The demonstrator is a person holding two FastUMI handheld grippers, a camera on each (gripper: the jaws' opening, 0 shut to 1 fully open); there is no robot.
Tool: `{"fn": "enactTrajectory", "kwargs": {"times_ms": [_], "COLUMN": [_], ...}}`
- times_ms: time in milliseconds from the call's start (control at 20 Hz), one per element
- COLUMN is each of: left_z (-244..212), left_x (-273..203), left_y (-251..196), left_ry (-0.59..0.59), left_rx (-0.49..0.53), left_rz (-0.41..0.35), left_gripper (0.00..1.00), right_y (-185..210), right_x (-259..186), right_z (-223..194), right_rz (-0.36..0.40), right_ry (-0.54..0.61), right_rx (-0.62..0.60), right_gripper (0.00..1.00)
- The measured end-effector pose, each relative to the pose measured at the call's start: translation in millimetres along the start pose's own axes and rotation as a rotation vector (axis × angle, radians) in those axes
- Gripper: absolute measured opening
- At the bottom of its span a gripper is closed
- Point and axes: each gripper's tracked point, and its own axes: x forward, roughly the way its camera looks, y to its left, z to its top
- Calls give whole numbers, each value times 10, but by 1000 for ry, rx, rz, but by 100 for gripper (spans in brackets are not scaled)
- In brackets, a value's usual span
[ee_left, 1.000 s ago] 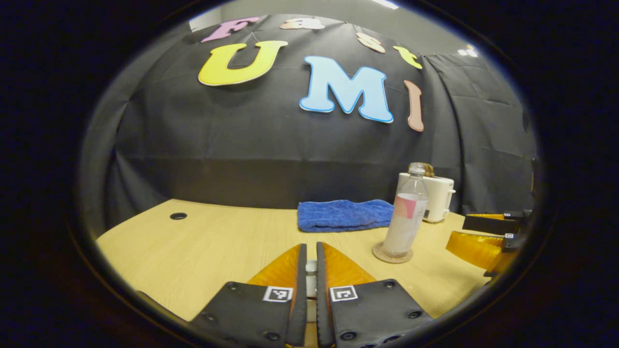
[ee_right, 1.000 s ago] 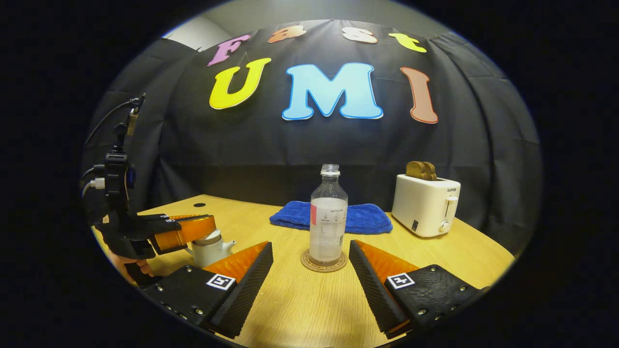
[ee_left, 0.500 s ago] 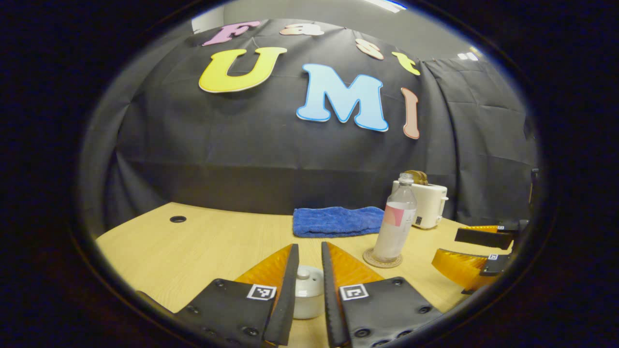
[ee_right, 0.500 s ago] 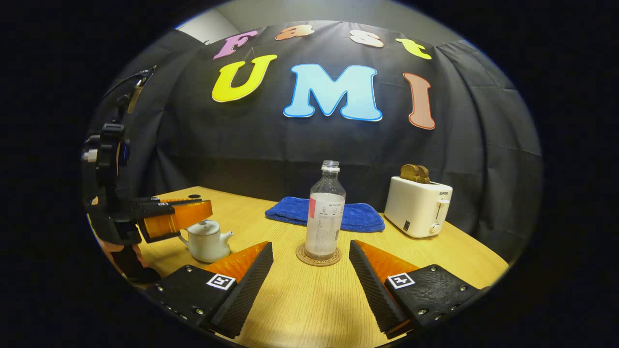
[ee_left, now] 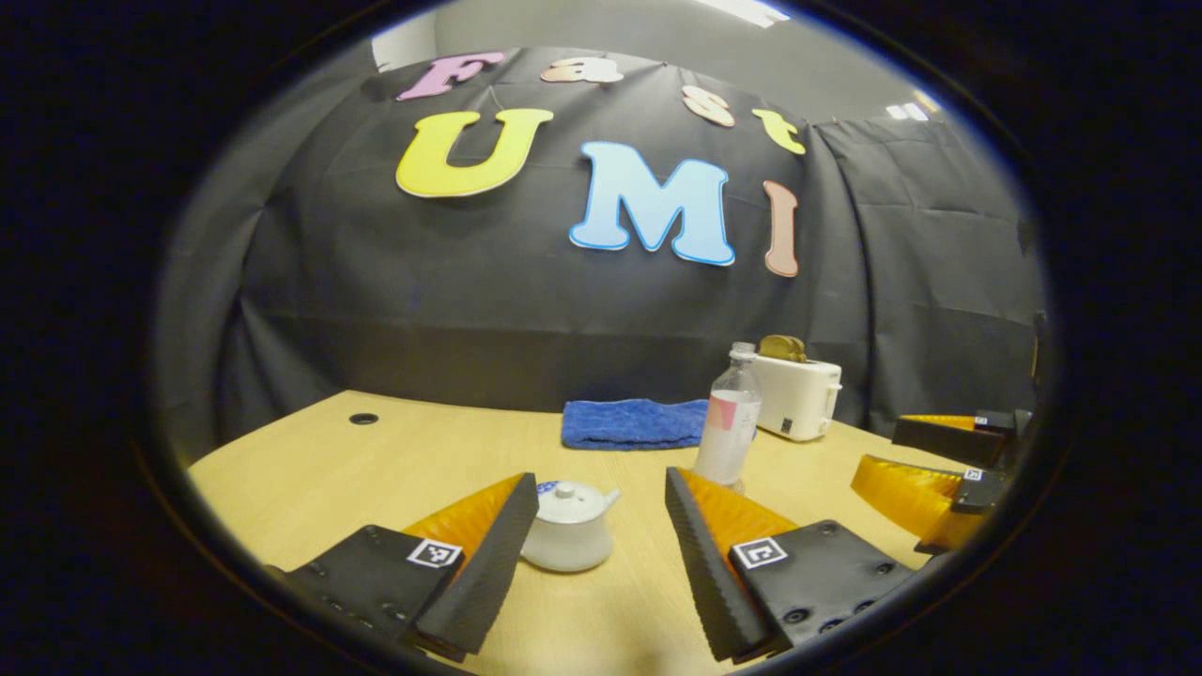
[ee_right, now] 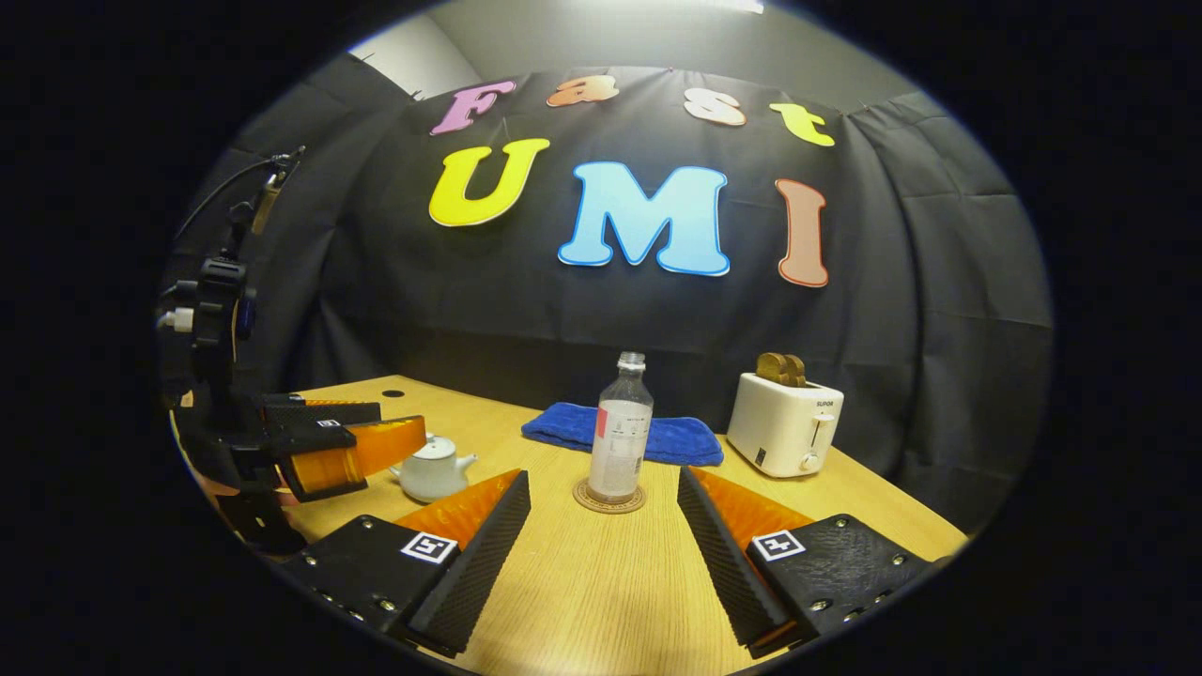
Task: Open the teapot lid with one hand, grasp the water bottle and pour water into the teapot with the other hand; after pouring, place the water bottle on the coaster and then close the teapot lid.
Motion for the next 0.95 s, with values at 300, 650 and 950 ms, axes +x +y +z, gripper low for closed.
{"fn": "enactTrajectory", "kwargs": {"times_ms": [300, 650, 950], "left_z": [104, 11, -30], "left_x": [-574, -1117, -1385], "left_y": [-255, -475, -382], "left_ry": [-30, -58, -76], "left_rx": [107, 110, 69], "left_rz": [33, 67, 111], "left_gripper": [91, 100, 100], "right_y": [57, 81, 89], "right_x": [-415, -698, -794], "right_z": [140, 53, 41], "right_rz": [21, 27, 25], "right_ry": [-46, -54, -58], "right_rx": [-40, -43, -15], "right_gripper": [98, 98, 98]}}
